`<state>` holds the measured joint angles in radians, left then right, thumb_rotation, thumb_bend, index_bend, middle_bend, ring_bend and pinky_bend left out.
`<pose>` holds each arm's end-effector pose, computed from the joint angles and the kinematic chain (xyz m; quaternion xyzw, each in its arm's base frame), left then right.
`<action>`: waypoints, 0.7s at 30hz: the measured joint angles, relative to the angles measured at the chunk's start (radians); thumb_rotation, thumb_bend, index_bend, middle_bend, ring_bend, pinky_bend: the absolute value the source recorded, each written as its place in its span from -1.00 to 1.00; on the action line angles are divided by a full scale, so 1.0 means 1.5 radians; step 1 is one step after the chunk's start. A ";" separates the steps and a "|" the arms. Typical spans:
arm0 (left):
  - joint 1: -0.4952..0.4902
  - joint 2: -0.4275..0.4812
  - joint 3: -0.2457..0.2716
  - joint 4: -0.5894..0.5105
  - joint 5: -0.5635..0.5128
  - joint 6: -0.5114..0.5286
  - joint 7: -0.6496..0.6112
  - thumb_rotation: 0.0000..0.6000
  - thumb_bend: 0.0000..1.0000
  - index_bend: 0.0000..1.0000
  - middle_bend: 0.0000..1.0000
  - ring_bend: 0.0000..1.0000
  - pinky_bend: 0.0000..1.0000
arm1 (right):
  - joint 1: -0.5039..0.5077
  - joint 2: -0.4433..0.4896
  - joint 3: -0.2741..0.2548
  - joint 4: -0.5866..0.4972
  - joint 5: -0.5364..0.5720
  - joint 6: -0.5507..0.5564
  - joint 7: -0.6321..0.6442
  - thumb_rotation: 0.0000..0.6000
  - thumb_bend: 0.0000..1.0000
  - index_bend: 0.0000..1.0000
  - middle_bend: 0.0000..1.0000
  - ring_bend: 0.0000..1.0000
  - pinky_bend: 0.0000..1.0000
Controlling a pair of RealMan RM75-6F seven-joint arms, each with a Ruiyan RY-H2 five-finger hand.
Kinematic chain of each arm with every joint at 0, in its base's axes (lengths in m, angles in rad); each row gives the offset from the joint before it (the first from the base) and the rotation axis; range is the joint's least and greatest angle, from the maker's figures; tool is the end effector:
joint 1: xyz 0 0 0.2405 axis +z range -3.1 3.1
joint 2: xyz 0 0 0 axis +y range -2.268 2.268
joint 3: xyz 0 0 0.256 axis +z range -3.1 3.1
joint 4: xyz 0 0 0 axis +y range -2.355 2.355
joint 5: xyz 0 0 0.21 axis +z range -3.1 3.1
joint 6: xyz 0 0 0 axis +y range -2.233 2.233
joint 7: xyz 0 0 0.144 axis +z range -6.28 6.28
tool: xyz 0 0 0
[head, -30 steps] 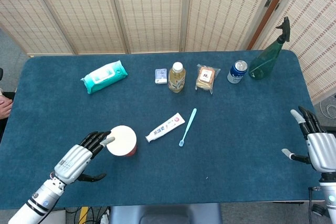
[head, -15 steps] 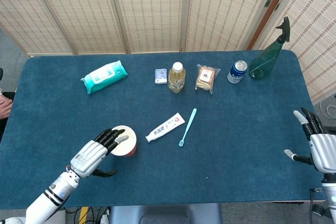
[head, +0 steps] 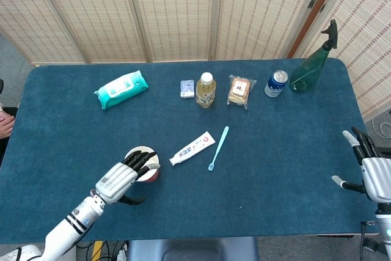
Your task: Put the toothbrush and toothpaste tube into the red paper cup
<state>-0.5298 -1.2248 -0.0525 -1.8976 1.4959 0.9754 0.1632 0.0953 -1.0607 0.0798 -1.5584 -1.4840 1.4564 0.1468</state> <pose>-0.1510 0.2429 0.0430 -0.7793 -0.3894 -0.3922 0.2952 -0.3245 -0.1918 0.1860 0.5793 -0.3972 0.4038 0.5861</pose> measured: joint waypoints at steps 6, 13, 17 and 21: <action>-0.014 -0.016 -0.004 0.019 -0.040 -0.019 0.013 1.00 -0.63 -0.67 -1.00 -1.00 -1.00 | -0.003 -0.004 -0.003 0.008 -0.001 0.000 0.007 1.00 -1.00 -1.00 -1.00 -1.00 -0.35; -0.020 -0.023 -0.005 0.039 -0.075 -0.023 0.011 1.00 -0.63 -0.66 -1.00 -1.00 -1.00 | -0.006 -0.007 -0.005 0.016 -0.001 0.001 0.017 1.00 -1.00 -1.00 -1.00 -1.00 -0.35; -0.018 -0.021 -0.002 0.043 -0.079 -0.015 0.004 1.00 -0.63 -0.65 -1.00 -1.00 -1.00 | -0.006 -0.009 -0.006 0.020 -0.002 -0.001 0.022 1.00 -1.00 -1.00 -1.00 -1.00 -0.35; -0.012 -0.014 0.004 0.039 -0.077 -0.005 -0.003 1.00 -0.63 -0.63 -1.00 -1.00 -1.00 | -0.006 -0.011 -0.006 0.023 0.000 -0.003 0.027 1.00 -1.00 -1.00 -1.00 -1.00 -0.35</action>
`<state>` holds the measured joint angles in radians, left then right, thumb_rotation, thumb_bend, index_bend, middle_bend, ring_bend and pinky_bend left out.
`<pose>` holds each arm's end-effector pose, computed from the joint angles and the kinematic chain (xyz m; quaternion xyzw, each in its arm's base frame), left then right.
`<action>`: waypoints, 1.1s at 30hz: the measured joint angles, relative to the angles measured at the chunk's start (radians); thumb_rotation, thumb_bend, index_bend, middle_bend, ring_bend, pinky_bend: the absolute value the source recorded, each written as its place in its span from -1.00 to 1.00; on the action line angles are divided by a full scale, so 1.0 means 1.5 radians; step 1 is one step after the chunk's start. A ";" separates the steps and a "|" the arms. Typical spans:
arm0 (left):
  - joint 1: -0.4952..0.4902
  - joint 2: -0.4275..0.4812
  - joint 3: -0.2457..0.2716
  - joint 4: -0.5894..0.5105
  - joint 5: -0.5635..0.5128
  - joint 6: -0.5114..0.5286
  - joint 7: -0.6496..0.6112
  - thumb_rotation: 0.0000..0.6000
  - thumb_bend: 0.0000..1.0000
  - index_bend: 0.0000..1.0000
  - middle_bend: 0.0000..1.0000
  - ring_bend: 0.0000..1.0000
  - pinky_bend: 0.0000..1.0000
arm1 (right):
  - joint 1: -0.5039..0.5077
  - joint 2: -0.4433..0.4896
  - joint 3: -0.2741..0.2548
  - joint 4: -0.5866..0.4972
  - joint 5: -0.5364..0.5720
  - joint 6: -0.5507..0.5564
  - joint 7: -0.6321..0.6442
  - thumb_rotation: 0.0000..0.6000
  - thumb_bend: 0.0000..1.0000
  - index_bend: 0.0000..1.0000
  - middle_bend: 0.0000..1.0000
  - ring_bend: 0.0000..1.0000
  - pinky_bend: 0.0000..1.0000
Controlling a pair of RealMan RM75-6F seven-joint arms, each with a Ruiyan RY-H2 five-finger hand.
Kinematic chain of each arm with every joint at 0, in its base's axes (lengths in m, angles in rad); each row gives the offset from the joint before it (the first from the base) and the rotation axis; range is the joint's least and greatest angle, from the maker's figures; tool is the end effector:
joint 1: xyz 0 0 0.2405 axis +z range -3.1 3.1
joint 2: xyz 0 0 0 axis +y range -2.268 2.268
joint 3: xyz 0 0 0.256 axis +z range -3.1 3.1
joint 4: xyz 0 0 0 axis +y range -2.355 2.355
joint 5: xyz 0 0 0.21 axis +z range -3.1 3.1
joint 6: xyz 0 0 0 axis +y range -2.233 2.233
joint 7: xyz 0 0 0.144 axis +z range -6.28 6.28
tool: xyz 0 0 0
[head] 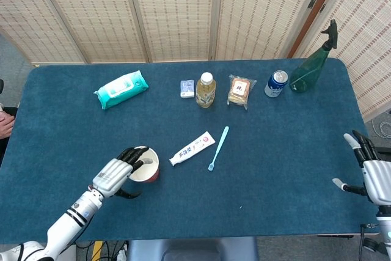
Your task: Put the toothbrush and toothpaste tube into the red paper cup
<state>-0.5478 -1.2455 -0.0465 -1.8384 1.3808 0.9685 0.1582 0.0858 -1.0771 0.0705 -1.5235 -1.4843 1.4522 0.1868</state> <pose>-0.1714 0.2566 0.0379 -0.7619 -0.4238 -0.3673 0.3239 -0.3331 -0.1873 0.1829 0.5741 -0.4102 0.4029 0.5830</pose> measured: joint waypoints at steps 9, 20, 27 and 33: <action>0.001 -0.017 0.008 0.026 -0.006 0.003 0.000 1.00 -0.64 -0.30 -1.00 -1.00 -1.00 | 0.004 -0.002 0.001 -0.003 -0.002 -0.004 -0.003 1.00 -1.00 -1.00 -1.00 -1.00 -0.35; 0.013 -0.066 0.005 0.074 0.025 0.069 0.038 1.00 -0.56 0.03 -1.00 -1.00 -1.00 | 0.002 -0.007 -0.001 0.002 0.000 -0.006 0.000 1.00 -1.00 -1.00 -1.00 -1.00 -0.35; 0.014 -0.082 0.005 0.092 0.020 0.073 0.057 1.00 -0.52 0.04 -1.00 -1.00 -1.00 | 0.001 -0.009 -0.002 0.005 -0.001 -0.006 0.003 1.00 -1.00 -1.00 -1.00 -1.00 -0.35; 0.010 -0.087 0.003 0.097 0.005 0.064 0.064 1.00 -0.32 0.11 -1.00 -1.00 -1.00 | 0.003 -0.013 -0.003 0.008 -0.001 -0.009 0.003 1.00 -1.00 -1.00 -1.00 -1.00 -0.35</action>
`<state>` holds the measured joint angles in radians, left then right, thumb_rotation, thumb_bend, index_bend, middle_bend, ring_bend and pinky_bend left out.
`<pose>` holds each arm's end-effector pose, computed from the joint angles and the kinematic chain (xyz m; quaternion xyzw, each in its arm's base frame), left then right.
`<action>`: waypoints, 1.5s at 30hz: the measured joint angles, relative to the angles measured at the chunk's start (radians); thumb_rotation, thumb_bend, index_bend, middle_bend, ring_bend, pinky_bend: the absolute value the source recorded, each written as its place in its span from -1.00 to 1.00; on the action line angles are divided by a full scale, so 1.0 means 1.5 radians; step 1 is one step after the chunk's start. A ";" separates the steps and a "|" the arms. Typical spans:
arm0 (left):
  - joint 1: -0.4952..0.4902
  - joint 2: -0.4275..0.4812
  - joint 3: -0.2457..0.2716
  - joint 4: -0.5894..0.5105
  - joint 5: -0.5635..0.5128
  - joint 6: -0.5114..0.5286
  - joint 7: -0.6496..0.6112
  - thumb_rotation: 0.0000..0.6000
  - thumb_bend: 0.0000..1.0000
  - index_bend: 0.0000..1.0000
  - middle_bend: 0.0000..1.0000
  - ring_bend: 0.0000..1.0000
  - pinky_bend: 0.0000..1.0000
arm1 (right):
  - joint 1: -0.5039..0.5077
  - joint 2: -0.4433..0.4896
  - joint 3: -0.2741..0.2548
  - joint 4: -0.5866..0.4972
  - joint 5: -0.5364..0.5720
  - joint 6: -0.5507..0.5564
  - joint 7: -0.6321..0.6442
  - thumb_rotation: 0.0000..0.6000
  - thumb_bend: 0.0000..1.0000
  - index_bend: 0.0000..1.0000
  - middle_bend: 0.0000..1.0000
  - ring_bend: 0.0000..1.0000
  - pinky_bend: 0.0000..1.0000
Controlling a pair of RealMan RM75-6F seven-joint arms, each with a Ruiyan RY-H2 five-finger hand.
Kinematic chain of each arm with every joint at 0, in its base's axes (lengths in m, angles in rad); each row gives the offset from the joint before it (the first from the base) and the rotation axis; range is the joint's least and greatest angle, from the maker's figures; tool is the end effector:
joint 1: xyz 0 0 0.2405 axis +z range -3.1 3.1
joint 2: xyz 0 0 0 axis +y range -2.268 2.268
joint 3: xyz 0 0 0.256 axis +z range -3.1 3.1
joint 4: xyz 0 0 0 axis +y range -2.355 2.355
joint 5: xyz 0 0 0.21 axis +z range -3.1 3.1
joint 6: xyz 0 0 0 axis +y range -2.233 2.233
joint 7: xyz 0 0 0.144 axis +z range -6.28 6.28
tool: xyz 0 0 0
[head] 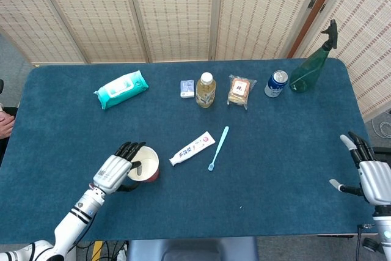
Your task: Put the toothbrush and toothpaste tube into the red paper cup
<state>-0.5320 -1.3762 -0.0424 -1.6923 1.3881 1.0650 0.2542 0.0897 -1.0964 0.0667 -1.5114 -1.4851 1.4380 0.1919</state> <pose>-0.1840 0.2657 0.0181 -0.7587 -0.3769 -0.3752 0.3762 -0.3348 -0.1878 0.1753 0.5752 -0.4184 0.4016 0.5768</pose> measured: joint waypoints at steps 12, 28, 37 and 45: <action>0.001 -0.002 0.005 0.002 0.012 0.004 -0.021 1.00 -0.04 0.37 -1.00 -1.00 -1.00 | 0.000 -0.002 0.000 0.001 0.000 0.000 0.000 1.00 -1.00 -1.00 -1.00 -1.00 -0.35; 0.015 -0.014 0.022 -0.017 0.088 0.063 0.006 1.00 -0.01 0.41 -1.00 -1.00 -1.00 | -0.001 -0.003 0.000 0.004 0.000 0.002 0.005 1.00 -1.00 -1.00 -1.00 -1.00 -0.35; 0.028 -0.031 0.033 -0.008 0.128 0.096 -0.017 1.00 0.02 0.52 -1.00 -1.00 -1.00 | -0.002 -0.005 0.000 0.008 0.000 0.002 0.010 1.00 -1.00 -1.00 -1.00 -1.00 -0.35; 0.042 -0.067 0.046 0.036 0.192 0.147 -0.034 1.00 0.03 0.59 -1.00 -1.00 -1.00 | -0.003 -0.005 0.000 0.008 -0.001 0.003 0.011 1.00 -1.00 -1.00 -1.00 -1.00 -0.35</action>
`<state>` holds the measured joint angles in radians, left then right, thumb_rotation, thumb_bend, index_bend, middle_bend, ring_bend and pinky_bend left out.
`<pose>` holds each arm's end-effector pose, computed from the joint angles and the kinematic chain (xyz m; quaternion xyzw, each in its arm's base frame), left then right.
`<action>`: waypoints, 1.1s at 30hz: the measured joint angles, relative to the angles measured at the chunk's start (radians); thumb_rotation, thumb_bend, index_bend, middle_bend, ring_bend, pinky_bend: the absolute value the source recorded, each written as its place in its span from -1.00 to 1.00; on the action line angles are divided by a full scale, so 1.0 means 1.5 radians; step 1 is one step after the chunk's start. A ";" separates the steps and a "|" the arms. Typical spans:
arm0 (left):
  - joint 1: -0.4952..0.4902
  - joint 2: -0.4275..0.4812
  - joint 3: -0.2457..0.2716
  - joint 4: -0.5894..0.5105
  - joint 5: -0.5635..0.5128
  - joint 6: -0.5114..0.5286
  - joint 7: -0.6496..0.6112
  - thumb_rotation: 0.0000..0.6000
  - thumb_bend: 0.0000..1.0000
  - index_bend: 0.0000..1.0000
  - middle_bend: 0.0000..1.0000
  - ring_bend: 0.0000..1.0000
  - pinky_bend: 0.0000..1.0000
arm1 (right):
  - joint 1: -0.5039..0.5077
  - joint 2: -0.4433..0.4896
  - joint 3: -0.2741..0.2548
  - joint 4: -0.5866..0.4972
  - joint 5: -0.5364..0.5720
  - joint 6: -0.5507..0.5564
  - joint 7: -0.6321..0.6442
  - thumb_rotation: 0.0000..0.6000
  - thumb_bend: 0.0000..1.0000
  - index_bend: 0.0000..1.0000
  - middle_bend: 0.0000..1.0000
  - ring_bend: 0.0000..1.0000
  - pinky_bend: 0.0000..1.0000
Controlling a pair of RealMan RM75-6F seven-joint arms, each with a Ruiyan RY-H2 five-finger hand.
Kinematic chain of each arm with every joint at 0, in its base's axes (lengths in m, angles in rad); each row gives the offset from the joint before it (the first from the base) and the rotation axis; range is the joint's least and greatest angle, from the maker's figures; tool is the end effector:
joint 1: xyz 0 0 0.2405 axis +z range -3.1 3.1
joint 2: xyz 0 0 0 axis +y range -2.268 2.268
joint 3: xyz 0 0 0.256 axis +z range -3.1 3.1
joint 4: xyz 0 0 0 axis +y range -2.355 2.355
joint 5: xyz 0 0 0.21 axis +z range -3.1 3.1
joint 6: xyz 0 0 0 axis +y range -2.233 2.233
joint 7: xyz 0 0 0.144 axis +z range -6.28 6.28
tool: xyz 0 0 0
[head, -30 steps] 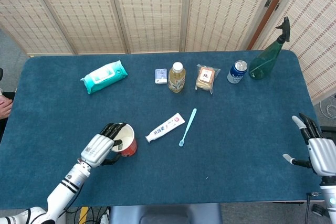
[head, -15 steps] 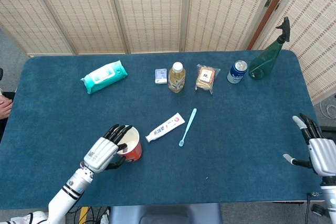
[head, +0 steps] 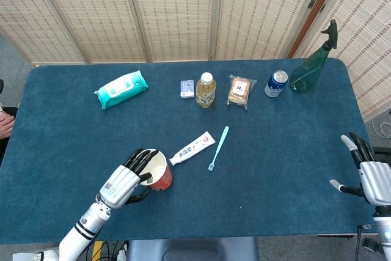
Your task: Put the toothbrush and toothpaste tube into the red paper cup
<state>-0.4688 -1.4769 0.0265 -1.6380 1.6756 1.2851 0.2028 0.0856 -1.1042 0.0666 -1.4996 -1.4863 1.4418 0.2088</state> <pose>-0.1617 0.2285 0.0101 -0.7486 -0.3072 -0.4792 0.3401 -0.3368 -0.1866 0.1745 0.5712 -0.4220 0.4054 0.5756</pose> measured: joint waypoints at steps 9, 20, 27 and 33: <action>0.011 -0.055 0.011 0.060 0.053 0.037 -0.002 1.00 0.04 0.59 -1.00 -1.00 -1.00 | 0.001 -0.001 0.000 0.000 0.000 -0.002 0.001 1.00 -1.00 -1.00 -1.00 -1.00 -0.35; 0.007 -0.088 0.010 0.117 0.097 0.057 0.029 1.00 0.04 0.59 -1.00 -1.00 -1.00 | 0.000 -0.005 -0.001 0.007 0.002 -0.004 0.007 1.00 -1.00 -1.00 -1.00 -1.00 -0.35; 0.000 -0.114 0.005 0.143 0.107 0.059 0.046 1.00 0.04 0.59 -1.00 -1.00 -1.00 | -0.001 -0.009 -0.002 0.013 0.002 -0.005 0.012 1.00 -1.00 -1.00 -1.00 -1.00 -0.35; -0.008 -0.130 0.004 0.154 0.109 0.050 0.048 1.00 0.05 0.59 -1.00 -1.00 -1.00 | -0.002 -0.011 -0.003 0.018 0.003 -0.004 0.017 1.00 -1.00 -1.00 -1.00 -1.00 -0.35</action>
<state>-0.4803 -1.6720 0.0332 -1.4065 1.8390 1.3596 0.2742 0.0820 -1.1205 0.0623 -1.4723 -1.4822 1.4352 0.2345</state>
